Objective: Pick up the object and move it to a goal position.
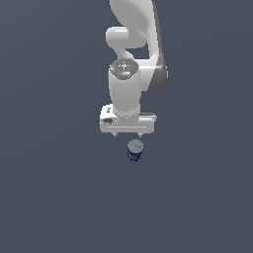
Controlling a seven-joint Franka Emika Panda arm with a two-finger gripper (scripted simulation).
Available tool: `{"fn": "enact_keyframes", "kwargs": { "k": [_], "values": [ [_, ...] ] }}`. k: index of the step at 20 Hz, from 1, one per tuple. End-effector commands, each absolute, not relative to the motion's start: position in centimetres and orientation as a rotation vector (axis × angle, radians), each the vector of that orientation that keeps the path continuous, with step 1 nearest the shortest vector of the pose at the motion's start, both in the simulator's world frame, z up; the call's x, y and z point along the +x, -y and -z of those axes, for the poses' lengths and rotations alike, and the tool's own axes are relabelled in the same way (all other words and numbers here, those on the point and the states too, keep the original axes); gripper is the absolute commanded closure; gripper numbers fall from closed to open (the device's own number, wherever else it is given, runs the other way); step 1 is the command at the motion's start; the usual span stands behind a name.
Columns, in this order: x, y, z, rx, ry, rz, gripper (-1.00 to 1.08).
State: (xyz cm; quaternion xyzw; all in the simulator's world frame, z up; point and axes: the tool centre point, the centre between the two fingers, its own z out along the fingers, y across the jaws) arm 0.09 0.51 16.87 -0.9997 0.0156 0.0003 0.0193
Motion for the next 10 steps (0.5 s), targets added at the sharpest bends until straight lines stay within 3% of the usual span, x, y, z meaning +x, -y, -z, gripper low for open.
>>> {"fn": "enact_keyframes", "kwargs": {
  "k": [1, 10],
  "values": [
    [0.1, -0.4, -16.9, -3.101, -0.052, 0.002, -0.92],
    [0.4, -1.5, -15.6, -3.115, 0.086, 0.001, -0.92]
  ]
}}
